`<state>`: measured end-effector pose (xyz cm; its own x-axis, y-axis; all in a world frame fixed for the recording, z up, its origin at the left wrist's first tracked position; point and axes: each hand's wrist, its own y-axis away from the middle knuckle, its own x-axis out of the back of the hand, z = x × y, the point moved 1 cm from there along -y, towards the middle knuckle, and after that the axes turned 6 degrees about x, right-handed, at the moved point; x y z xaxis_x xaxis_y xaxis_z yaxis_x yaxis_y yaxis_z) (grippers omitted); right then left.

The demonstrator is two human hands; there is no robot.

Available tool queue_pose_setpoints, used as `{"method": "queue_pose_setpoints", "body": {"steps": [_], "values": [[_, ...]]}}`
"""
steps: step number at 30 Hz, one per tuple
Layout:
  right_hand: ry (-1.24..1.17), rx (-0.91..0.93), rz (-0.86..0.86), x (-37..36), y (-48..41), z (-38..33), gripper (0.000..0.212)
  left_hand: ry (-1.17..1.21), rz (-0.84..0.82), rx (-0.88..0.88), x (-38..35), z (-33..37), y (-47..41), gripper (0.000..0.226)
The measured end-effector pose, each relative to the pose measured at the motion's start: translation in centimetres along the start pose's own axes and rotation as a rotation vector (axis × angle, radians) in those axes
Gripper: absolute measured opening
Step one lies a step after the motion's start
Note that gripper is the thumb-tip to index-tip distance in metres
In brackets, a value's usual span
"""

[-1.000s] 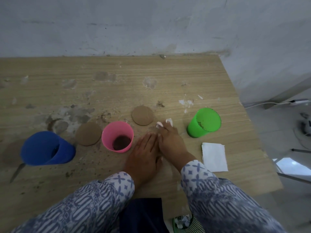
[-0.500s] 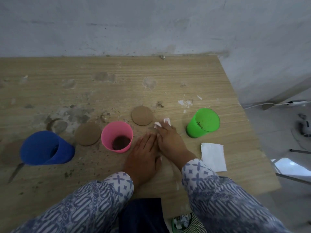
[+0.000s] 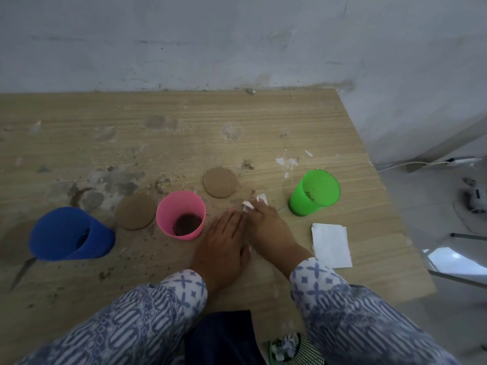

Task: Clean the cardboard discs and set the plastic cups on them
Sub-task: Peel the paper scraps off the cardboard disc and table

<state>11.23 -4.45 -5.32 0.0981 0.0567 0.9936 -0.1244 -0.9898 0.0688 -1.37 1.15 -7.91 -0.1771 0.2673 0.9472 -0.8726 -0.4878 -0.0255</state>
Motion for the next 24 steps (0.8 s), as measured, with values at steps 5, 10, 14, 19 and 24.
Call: {"method": "queue_pose_setpoints", "body": {"steps": [5, 10, 14, 19, 24], "values": [[-0.317, -0.212, 0.281, 2.8, 1.5, -1.1, 0.024, 0.102, -0.016, 0.037, 0.2, 0.1, -0.3, 0.061], [-1.206, -0.906, 0.277, 3.4, 1.6, -0.7, 0.028, 0.268, -0.016, 0.095, 0.6, 1.5, -1.6, 0.057], [-1.803, -0.994, 0.425, 3.8, 1.7, -1.5, 0.039, 0.601, 0.003, 0.128, 2.6, 2.5, -3.0, 0.037], [-1.951, -1.005, 0.498, 3.9, 2.0, -1.3, 0.028, 0.835, -0.082, 0.411, 3.8, 3.4, -3.7, 0.036], [-1.967, -0.991, 0.474, 3.2, 2.4, -1.0, 0.021, 1.061, -0.117, 0.614, 3.7, 3.6, -3.9, 0.021]]}}
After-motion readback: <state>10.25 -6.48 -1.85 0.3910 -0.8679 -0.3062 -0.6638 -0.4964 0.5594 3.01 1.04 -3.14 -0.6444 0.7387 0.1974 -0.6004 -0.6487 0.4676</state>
